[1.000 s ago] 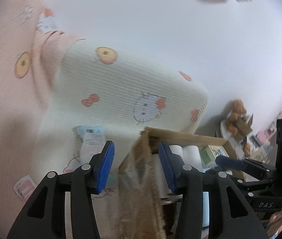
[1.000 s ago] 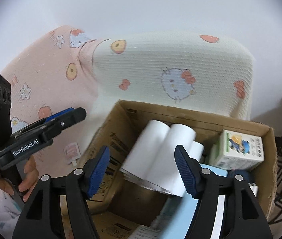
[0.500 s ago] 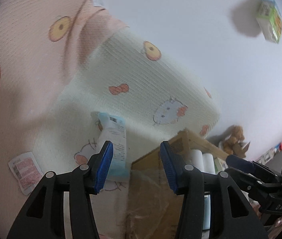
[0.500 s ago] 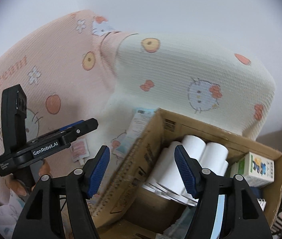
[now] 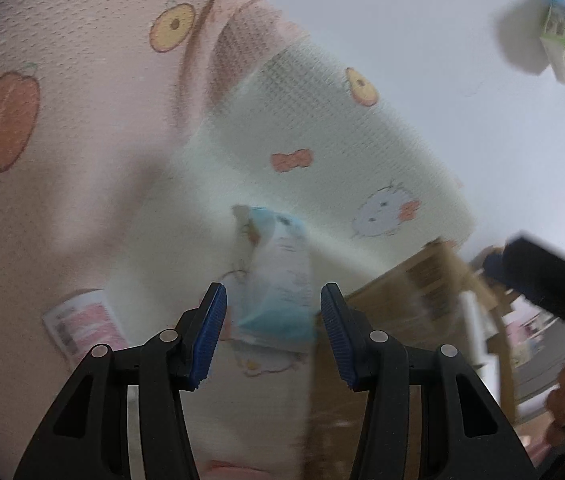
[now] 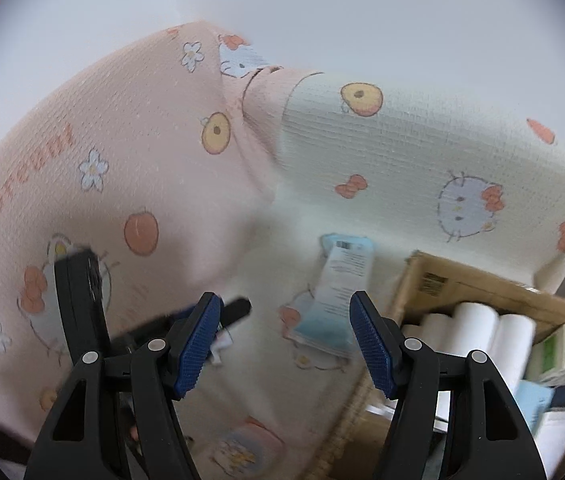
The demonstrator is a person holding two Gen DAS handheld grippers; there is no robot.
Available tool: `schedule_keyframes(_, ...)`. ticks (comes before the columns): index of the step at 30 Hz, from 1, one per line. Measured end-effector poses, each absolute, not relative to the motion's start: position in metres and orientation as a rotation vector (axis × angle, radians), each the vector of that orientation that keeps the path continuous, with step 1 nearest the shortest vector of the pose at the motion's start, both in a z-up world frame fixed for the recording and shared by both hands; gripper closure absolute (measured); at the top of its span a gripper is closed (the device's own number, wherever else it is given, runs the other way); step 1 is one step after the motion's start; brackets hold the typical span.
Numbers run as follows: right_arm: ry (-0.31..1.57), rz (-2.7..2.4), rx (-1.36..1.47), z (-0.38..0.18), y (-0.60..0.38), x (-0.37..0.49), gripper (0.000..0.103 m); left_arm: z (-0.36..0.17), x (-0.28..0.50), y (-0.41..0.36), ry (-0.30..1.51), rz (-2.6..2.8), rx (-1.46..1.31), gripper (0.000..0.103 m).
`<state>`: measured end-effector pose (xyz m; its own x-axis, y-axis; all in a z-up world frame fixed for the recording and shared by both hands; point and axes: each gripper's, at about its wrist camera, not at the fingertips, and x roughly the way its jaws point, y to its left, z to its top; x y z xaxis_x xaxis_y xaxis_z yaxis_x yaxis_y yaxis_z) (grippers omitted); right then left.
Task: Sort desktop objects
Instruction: 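Move the left tool down to the blue-and-white cotton pad pack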
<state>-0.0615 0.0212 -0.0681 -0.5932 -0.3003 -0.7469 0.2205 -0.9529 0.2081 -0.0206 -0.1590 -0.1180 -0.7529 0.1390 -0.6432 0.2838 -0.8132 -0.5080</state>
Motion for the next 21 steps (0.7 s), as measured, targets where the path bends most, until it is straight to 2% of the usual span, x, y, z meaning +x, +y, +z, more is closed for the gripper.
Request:
schedule_keyframes(2,-0.173,-2.594,1.248,-0.075,0.016,-0.067,0.038,-0.128,-0.021,-0.163,0.94,-2.704,1.089,0.05)
schedule_keyframes(6,-0.285,-2.63,1.283,-0.093,0.008,-0.076,0.038,-0.145,-0.018,-0.18,1.158,-2.665,1.097,0.05)
schedule_keyframes(9,-0.314,-2.648,1.312,-0.106,0.0,-0.08,0.038,-0.149,-0.013,-0.188,1.182,-2.654,1.053,0.05)
schedule_keyframes(13,-0.262,-2.698,1.308,-0.12,-0.016,-0.083,0.038,-0.159,-0.011,-0.197,1.212,-2.649,1.04,0.05)
schedule_keyframes(16,-0.217,-2.722,1.316,-0.133,-0.029,-0.084,0.038,-0.175,-0.009,-0.206,1.338,-2.616,1.061,0.05)
schedule_keyframes(21,-0.122,-2.688,1.355,-0.155,-0.048,-0.081,0.038,-0.186,0.002,-0.226,1.314,-2.553,1.035,0.05)
